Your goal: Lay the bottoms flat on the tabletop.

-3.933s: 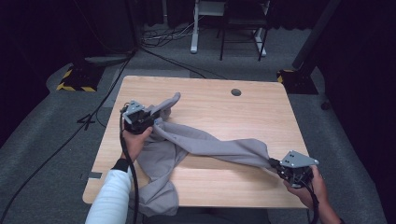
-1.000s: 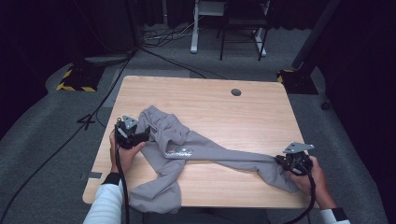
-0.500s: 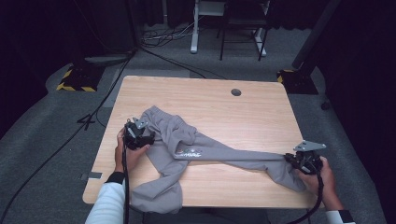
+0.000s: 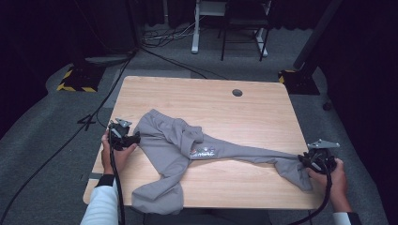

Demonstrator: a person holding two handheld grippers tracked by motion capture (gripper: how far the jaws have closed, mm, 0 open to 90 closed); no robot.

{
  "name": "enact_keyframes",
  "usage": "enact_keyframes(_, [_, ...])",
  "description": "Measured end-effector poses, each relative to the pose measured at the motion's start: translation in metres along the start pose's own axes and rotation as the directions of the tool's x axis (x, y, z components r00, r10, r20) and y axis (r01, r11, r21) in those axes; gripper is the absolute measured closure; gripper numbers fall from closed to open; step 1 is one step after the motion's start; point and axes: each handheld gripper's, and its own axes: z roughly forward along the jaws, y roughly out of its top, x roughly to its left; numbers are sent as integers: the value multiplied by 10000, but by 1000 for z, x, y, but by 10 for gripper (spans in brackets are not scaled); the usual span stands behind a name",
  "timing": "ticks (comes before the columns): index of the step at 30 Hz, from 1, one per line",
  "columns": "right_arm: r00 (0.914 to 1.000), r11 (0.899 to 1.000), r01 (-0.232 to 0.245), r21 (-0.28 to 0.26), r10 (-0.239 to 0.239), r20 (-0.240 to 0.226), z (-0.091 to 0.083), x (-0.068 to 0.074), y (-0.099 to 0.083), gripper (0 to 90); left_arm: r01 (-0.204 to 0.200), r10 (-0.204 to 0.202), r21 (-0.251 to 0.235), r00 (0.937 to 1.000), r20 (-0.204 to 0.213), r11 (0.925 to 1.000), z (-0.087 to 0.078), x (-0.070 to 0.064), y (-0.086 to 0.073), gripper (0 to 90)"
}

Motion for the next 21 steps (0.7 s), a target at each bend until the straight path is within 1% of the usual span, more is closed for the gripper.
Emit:
enact_keyframes(1, [9999,9998,99,-182,-101,-77,-2,2,2,630,-102,111,-256,9992,372,9996,-2,-5,2,288])
enact_keyframes(2, [9989,9977,299,-608,-320,-335,-5,5,7,622,-360,408,-601,9958,819,9975,-6,-12,6,278])
enact_keyframes(3, [9958,9925,636,-1043,-700,-592,-9,13,13,610,-549,641,-885,9924,1046,9946,-10,-20,11,275])
enact_keyframes(4, [9924,9874,883,-1315,-986,-741,-12,20,21,596,-632,767,-1069,9888,1280,9923,-12,-26,14,270])
enact_keyframes(5, [9878,9823,1019,-1573,-1186,-1010,-14,27,27,595,-778,979,-1245,9815,1645,9892,-14,-34,18,267])
enact_keyframes(6, [9790,9731,1192,-1972,-1483,-1402,-15,36,35,592,-981,1202,-1272,9762,1803,9870,-14,-44,20,267])
enact_keyframes(7, [9686,9636,1454,-2241,-1849,-1663,-16,47,43,589,-1268,1486,-1259,9719,1828,9839,-13,-53,22,266])
enact_keyframes(8, [9558,9535,1833,-2394,-2298,-1835,-16,60,52,580,-1536,1742,-1179,9659,1916,9811,-11,-62,23,265])
enact_keyframes(9, [9392,9409,2130,-2635,-2715,-2103,-15,73,60,583,-1816,2006,-1081,9583,2037,9774,-9,-69,23,263])
enact_keyframes(10, [9186,9263,2364,-2935,-3115,-2432,-13,86,69,596,-2042,2204,-967,9528,2086,9741,-7,-75,22,263])
enact_keyframes(11, [8939,9169,2482,-3124,-3411,-2909,-10,99,78,604,-2204,2337,-854,9498,2080,9717,-5,-81,20,264])
enact_keyframes(12, [8654,9085,2644,-3237,-3716,-3360,-5,114,86,604,-2400,2492,-683,9446,2134,9684,-3,-84,19,265])
enact_keyframes(13, [8426,8957,2916,-3356,-4066,-3531,0,129,94,609,-2357,2411,-513,9442,2242,9705,-1,-86,18,267])
enact_keyframes(14, [8130,8827,3197,-3443,-4422,-3787,7,147,104,625,-2351,2416,-559,9440,2246,9704,-1,-85,15,268])
enact_keyframes(15, [7876,8747,3343,-3508,-4637,-4057,14,161,112,637,-2342,2409,-568,9432,2287,9705,-1,-85,13,279])
enact_keyframes(16, [7739,8677,3491,-3538,-4799,-4133,19,171,118,651,-2222,2294,-571,9434,2395,9733,-3,-84,10,284])
enact_keyframes(17, [7511,8652,3652,-3436,-4919,-4403,28,187,127,652,-2221,2278,-511,9421,2461,9737,-4,-83,9,284])
enact_keyframes(18, [7375,8641,3730,-3379,-4971,-4572,33,196,131,653,-2194,2238,-459,9395,2595,9745,-6,-81,7,280])
enact_keyframes(19, [7255,8579,3865,-3385,-5094,-4627,40,209,138,654,-2072,2111,-434,9387,2727,9773,-8,-80,5,274])
enact_keyframes(20, [7136,8571,3877,-3394,-5121,-4781,45,218,142,654,-2000,2043,-441,9382,2794,9788,-9,-80,3,270])
enact_keyframes(21, [7019,8566,3932,-3341,-5143,-4927,50,226,146,651,-2108,2171,-528,9347,2815,9761,-10,-81,1,272])
